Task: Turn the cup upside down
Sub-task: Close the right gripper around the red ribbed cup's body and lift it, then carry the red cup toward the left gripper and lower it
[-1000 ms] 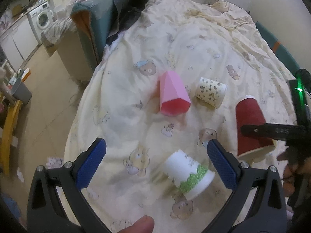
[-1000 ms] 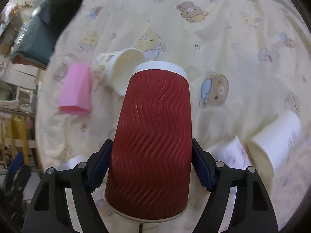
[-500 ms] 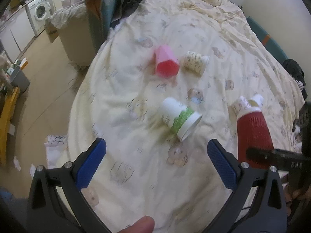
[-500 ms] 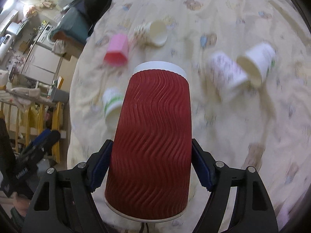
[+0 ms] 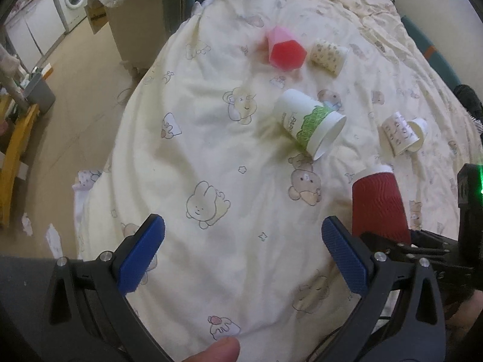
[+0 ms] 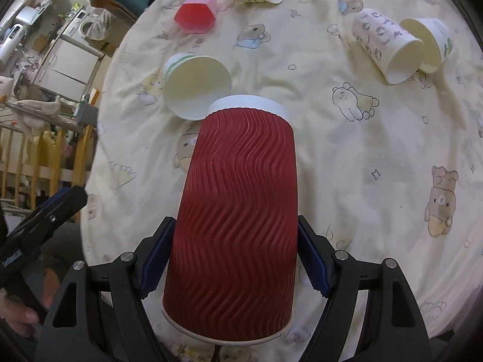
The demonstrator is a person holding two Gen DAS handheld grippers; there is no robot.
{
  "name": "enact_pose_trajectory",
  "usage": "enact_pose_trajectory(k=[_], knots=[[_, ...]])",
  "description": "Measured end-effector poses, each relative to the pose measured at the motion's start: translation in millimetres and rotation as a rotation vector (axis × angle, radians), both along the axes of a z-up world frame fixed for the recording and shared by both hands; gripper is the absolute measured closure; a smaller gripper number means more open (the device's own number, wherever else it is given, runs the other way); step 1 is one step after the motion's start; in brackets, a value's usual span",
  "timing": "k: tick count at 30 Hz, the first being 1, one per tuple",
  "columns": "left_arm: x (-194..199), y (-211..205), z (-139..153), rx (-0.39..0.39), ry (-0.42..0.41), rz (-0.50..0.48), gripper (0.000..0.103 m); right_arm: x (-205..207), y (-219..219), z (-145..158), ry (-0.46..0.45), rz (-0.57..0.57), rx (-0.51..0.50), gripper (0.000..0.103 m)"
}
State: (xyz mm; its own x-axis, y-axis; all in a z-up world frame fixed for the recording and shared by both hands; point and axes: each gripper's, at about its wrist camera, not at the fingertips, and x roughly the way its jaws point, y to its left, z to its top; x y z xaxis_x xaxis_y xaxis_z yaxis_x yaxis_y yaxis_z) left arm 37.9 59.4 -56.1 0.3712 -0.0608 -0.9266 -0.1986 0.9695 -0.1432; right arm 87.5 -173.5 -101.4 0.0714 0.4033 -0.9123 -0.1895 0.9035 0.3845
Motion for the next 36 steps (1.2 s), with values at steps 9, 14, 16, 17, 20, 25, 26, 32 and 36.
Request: enact_pose_trajectory(k=[9, 14, 16, 17, 20, 25, 26, 32, 36], knots=[[4, -4, -6, -0.014, 0.018, -0.021, 0.000, -8, -8, -29, 0.072, -0.065, 0.043, 0.023], [6, -7, -7, -0.006, 0.023, -0.030, 0.000, -8, -11, -20, 0.051, -0.052, 0.036, 0.022], [6, -7, -7, -0.006, 0.021, -0.028, 0.000, -8, -12, -14, 0.040, -0.051, 0.030, 0.019], [6, -6, -6, -0.010, 0.018, -0.028, 0.000, -8, -12, -11, 0.029, -0.056, 0.019, 0.015], [5, -6, -7, -0.021, 0.013, -0.029, 0.000, -8, -15, 3, -0.001, -0.068, 0.042, 0.012], [4, -7, -4, -0.032, 0.002, -0.034, 0.000, -12, -31, 25, -0.036, -0.096, 0.089, 0.012], [4, -8, -4, -0.029, 0.003, -0.036, 0.000, -14, -36, 30, -0.047, -0.103, 0.102, 0.011], [5, -14, -4, -0.042, 0.008, -0.042, 0.000, -26, -62, 52, -0.175, -0.139, 0.114, 0.004], [4, -22, 3, -0.038, -0.029, -0.059, 0.000, -34, -82, 54, -0.264, -0.202, 0.099, 0.000]])
